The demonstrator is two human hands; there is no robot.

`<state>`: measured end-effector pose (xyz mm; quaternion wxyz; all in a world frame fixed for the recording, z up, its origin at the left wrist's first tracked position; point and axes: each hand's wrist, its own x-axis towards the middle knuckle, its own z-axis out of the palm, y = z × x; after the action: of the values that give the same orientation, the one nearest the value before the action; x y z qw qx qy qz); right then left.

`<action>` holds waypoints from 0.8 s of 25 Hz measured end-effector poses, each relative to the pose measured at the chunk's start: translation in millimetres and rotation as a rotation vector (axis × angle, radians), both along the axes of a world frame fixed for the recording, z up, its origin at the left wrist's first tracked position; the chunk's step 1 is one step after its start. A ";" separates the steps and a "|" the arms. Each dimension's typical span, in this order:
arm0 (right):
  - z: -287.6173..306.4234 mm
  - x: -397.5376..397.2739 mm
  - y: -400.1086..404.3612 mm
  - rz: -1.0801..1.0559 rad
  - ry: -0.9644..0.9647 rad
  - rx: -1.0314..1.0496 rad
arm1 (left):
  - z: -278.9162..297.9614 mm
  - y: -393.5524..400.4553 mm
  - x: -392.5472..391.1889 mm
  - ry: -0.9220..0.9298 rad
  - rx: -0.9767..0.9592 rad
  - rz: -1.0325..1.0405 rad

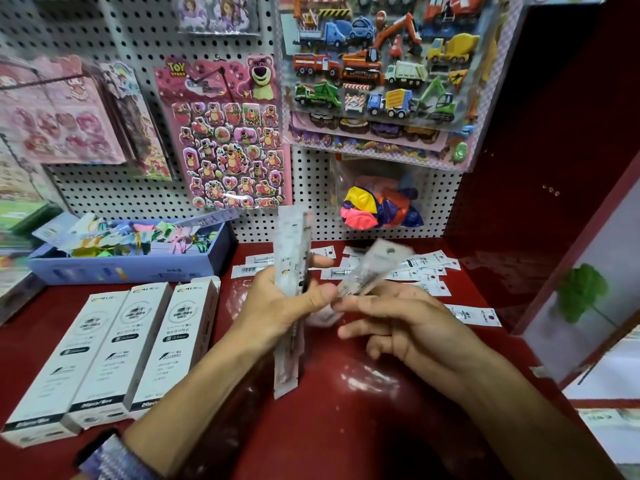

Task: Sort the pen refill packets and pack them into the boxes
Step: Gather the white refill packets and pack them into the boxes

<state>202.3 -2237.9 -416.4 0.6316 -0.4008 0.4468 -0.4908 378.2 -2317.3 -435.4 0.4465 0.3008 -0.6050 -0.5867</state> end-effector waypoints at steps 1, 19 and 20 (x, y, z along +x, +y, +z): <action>-3.5 0.6 -2.1 -0.050 0.075 -0.041 | 2.8 1.5 -0.5 -0.024 -0.029 -0.045; -17.2 17.5 -5.1 -0.449 0.630 -0.251 | -42.9 11.5 -18.4 -0.047 0.173 0.071; -16.9 16.7 -5.4 -0.432 0.613 -0.227 | -43.8 10.2 -18.9 -0.019 0.199 0.100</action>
<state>219.0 -2243.3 -433.3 0.3025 -0.4928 0.6316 -0.5164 359.3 -2307.1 -479.1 0.4375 0.3790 -0.5320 -0.6181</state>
